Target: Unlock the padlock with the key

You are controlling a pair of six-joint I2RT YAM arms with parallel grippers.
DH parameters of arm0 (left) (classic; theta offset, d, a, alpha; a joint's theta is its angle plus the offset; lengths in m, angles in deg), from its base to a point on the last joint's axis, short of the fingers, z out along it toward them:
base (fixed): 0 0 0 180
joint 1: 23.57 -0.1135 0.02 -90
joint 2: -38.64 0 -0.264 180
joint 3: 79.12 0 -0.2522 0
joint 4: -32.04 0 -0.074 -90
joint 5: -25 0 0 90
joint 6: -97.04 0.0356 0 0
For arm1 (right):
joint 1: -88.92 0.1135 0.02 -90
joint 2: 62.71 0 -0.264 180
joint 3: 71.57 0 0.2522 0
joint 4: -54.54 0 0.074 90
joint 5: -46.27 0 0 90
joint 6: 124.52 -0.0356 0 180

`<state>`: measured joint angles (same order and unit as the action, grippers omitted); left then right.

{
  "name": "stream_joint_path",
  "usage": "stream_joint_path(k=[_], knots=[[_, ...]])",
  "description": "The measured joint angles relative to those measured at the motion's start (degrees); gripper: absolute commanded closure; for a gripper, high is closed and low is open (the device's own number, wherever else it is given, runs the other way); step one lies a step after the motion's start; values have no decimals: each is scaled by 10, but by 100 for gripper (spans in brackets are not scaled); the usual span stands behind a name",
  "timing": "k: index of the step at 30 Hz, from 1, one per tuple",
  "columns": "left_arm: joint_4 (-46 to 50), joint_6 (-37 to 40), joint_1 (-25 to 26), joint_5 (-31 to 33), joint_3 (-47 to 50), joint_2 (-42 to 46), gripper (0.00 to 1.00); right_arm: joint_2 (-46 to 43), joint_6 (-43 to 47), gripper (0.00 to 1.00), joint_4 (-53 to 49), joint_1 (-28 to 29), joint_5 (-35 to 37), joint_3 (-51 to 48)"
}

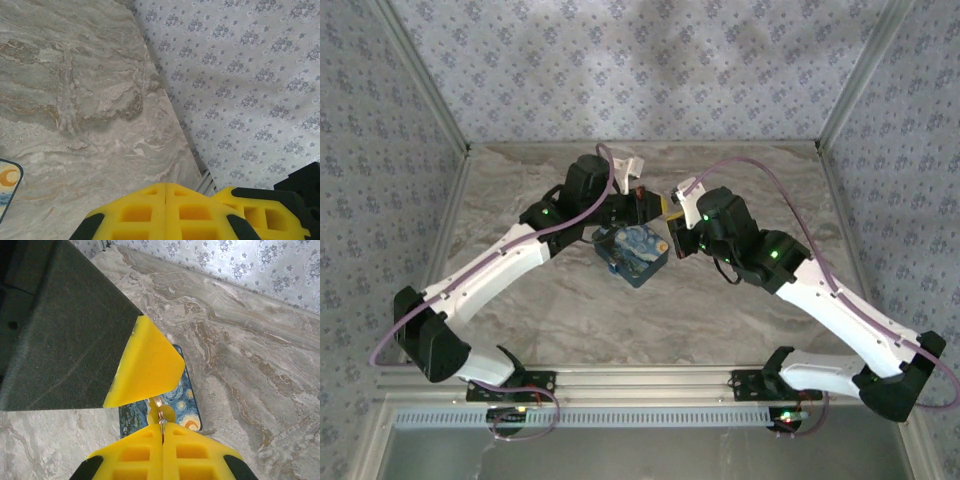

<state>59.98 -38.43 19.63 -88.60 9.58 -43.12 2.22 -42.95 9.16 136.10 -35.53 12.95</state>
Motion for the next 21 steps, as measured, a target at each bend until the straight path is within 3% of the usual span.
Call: stream_joint_path(k=[5,8,11,16,21], knots=[[-4,0,0,0,0,0,100,-1,-11,98,6,0,0,-5],[-4,2,0,0,0,0,100,-4,-17,72,10,0,-1,-9],[0,11,0,1,0,0,100,-16,-31,62,14,-7,-10,-16],[14,30,-4,3,-7,0,100,-62,-67,58,28,-66,-60,-52],[15,42,-11,2,-7,0,100,-96,-123,58,66,-167,-175,-83]])
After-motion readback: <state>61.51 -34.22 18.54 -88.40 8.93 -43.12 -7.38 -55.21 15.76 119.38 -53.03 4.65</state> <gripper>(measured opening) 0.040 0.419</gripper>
